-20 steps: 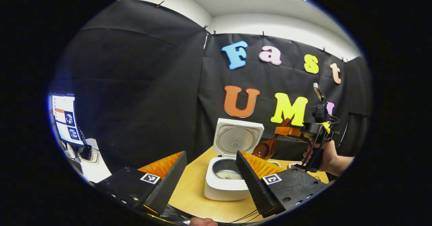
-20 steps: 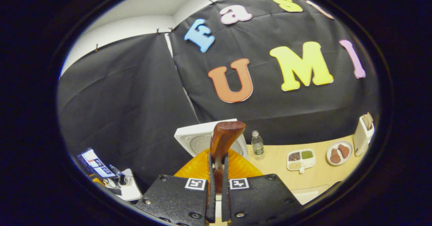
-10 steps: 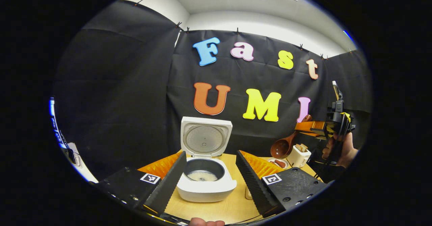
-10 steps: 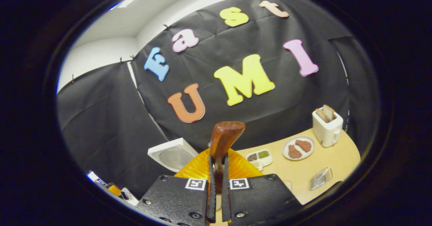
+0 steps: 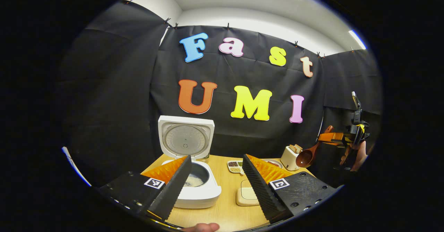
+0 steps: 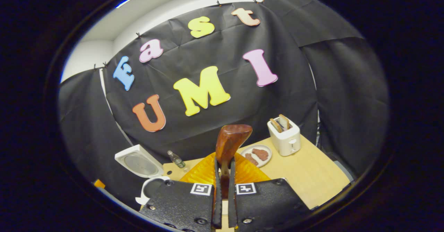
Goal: Close the left gripper, press the button to open the rice cooker; take a wooden spoon from the chopstick holder with the right hand, scoop a spoonful of rice and pour it into the rice cooker, then put the wooden spoon back into the chopstick holder.
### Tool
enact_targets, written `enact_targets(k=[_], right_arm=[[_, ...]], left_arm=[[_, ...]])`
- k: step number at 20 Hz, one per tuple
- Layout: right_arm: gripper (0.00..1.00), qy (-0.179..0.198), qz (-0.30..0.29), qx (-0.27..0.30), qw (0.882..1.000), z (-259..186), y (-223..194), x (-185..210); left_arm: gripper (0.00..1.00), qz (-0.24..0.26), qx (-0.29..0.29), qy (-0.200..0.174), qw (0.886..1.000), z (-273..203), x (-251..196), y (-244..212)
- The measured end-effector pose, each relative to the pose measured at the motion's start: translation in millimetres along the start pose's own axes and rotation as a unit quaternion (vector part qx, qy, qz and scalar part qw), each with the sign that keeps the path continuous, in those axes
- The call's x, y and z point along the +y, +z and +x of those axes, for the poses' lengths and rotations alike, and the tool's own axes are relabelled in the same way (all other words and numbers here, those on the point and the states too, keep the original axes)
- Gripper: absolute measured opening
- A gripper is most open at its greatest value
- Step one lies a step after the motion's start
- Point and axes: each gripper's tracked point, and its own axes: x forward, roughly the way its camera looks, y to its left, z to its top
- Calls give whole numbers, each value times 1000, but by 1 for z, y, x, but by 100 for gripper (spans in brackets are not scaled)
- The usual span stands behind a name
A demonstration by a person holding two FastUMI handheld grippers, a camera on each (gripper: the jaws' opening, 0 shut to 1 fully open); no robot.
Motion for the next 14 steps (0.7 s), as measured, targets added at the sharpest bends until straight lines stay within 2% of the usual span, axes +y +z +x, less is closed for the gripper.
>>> enact_targets(k=[5,14], right_arm=[[12,-56,-13,13,998,13,-29,-67],[12,-74,-40,56,995,77,-90,-136]], left_arm=[[94,11,-2,-2,1000,11,-18,-1],[94,23,5,35,999,42,-35,0]])
